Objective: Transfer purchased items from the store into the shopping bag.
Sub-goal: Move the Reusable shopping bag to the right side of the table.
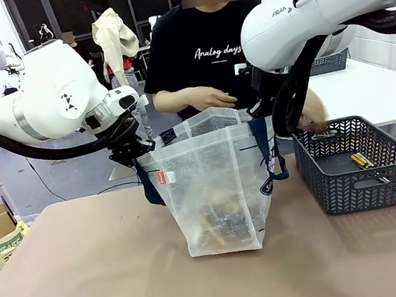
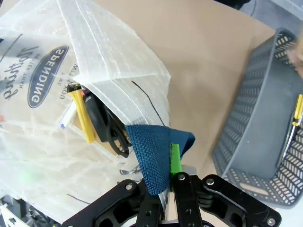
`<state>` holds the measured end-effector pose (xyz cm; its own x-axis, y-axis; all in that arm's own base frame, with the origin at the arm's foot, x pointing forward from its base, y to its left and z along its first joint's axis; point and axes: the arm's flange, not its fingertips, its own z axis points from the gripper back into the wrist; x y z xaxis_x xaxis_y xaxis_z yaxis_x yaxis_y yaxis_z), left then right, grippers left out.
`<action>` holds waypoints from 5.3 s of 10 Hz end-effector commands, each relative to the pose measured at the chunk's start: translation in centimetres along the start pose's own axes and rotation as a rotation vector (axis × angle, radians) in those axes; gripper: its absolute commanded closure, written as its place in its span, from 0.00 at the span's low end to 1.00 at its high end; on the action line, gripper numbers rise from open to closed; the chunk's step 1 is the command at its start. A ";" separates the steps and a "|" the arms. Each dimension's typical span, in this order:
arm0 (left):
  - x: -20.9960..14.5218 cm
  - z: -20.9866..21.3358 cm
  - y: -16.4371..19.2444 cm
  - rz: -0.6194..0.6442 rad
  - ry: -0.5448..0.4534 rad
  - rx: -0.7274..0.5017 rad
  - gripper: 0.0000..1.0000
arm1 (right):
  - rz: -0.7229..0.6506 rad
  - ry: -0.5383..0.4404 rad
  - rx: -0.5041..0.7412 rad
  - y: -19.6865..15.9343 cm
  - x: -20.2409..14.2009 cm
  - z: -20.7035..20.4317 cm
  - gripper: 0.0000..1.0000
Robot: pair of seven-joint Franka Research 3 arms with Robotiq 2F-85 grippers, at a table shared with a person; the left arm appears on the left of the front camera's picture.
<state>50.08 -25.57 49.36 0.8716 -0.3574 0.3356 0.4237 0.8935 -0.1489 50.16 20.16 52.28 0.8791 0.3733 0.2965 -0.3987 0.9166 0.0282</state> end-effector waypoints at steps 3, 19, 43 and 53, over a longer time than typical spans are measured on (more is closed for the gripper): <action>0.0 0.0 0.2 0.001 -0.001 0.001 1.00 | -0.002 -0.005 -0.002 -0.1 0.0 0.2 1.00; 0.0 0.0 0.2 0.001 -0.001 0.001 1.00 | -0.002 -0.005 -0.002 -0.1 0.0 0.2 1.00; 0.0 0.0 0.2 0.001 -0.001 0.001 1.00 | -0.002 -0.005 -0.002 -0.1 0.0 0.2 1.00; 0.0 0.0 0.2 0.001 -0.001 0.001 1.00 | -0.002 -0.005 -0.002 -0.1 0.0 0.2 1.00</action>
<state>50.07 -25.59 49.35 0.8716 -0.3578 0.3352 0.4240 0.8933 -0.1489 50.16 20.17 52.28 0.8791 0.3733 0.2965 -0.3988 0.9166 0.0282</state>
